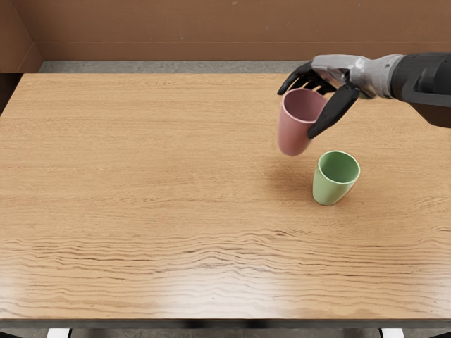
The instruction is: Pick up cup and place in cup with right hand
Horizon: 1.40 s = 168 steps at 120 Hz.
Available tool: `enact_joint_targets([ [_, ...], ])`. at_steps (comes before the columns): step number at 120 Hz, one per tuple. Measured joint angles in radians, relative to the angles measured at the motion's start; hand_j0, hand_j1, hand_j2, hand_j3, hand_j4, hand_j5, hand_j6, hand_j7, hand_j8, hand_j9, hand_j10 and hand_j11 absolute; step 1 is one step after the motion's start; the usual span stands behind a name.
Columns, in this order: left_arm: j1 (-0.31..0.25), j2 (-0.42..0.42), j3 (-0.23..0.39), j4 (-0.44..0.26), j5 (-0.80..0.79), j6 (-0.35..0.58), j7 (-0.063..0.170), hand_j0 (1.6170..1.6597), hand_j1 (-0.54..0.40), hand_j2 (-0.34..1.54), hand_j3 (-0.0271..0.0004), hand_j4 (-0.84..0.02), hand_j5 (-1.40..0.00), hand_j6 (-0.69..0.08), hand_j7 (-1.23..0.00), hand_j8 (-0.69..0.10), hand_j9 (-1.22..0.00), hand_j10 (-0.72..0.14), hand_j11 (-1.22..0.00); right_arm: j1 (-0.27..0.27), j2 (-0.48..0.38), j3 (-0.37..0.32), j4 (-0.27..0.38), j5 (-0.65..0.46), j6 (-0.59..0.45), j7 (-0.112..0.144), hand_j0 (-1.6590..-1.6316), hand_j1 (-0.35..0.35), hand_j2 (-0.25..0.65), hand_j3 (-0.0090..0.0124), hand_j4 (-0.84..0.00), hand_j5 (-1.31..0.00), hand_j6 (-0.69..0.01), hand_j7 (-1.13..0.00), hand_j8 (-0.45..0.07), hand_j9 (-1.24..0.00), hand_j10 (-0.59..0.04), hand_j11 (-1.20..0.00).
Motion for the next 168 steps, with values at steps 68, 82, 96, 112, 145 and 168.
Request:
enact_joint_targets([
  [68, 0.0, 0.0, 0.0, 0.0, 0.0, 0.0, 0.0, 1.6581, 0.349, 0.0, 0.0, 0.0, 0.0, 0.0, 0.0, 0.0, 0.0, 0.0, 0.0, 0.014, -0.171, 0.023, 0.002, 0.109, 0.154, 0.0, -1.6572, 0.098, 0.079, -0.0003, -0.432, -0.59, -0.349, -0.58, -0.287, -0.59, -0.359, -0.58],
  [82, 0.0, 0.0, 0.0, 0.0, 0.0, 0.0, 0.0, 1.6581, 0.349, 0.0, 0.0, 0.0, 0.0, 0.0, 0.0, 0.0, 0.0, 0.0, 0.0, 0.004, -0.177, 0.016, 0.001, 0.114, 0.157, 0.0, -1.657, 0.1, 0.08, -0.0001, -0.436, -0.59, -0.346, -0.58, -0.287, -0.58, -0.359, -0.58],
  [96, 0.0, 0.0, 0.0, 0.0, 0.0, 0.0, 0.0, 1.6581, 0.349, 0.0, 0.0, 0.0, 0.0, 0.0, 0.0, 0.0, 0.0, 0.0, 0.0, -0.011, -0.179, 0.012, 0.001, 0.116, 0.159, 0.0, -1.6571, 0.102, 0.083, -0.0003, -0.438, -0.59, -0.346, -0.58, -0.287, -0.58, -0.359, -0.58],
  [112, 0.0, 0.0, 0.0, 0.0, 0.0, 0.0, 0.0, 1.6581, 0.349, 0.0, 0.0, 0.0, 0.0, 0.0, 0.0, 0.0, 0.0, 0.0, 0.0, -0.024, -0.181, 0.009, 0.001, 0.116, 0.159, 0.0, -1.6571, 0.103, 0.085, -0.0001, -0.439, -0.59, -0.345, -0.58, -0.287, -0.58, -0.359, -0.58],
  [145, 0.0, 0.0, 0.0, 0.0, 0.0, 0.0, 0.0, 1.6581, 0.349, 0.0, 0.0, 0.0, 0.0, 0.0, 0.0, 0.0, 0.0, 0.0, 0.0, -0.048, -0.198, 0.008, -0.001, 0.11, 0.155, 0.0, -1.6571, 0.106, 0.089, -0.0004, -0.441, -0.58, -0.342, -0.58, -0.286, -0.58, -0.364, -0.58],
  [168, 0.0, 0.0, 0.0, 0.0, 0.0, 0.0, 0.0, 1.6581, 0.349, 0.0, 0.0, 0.0, 0.0, 0.0, 0.0, 0.0, 0.0, 0.0, 0.0, -0.07, -0.2, 0.008, -0.003, 0.079, 0.123, 0.0, -1.6571, 0.106, 0.088, -0.0004, -0.442, -0.59, -0.341, -0.58, -0.288, -0.58, -0.363, -0.58],
])
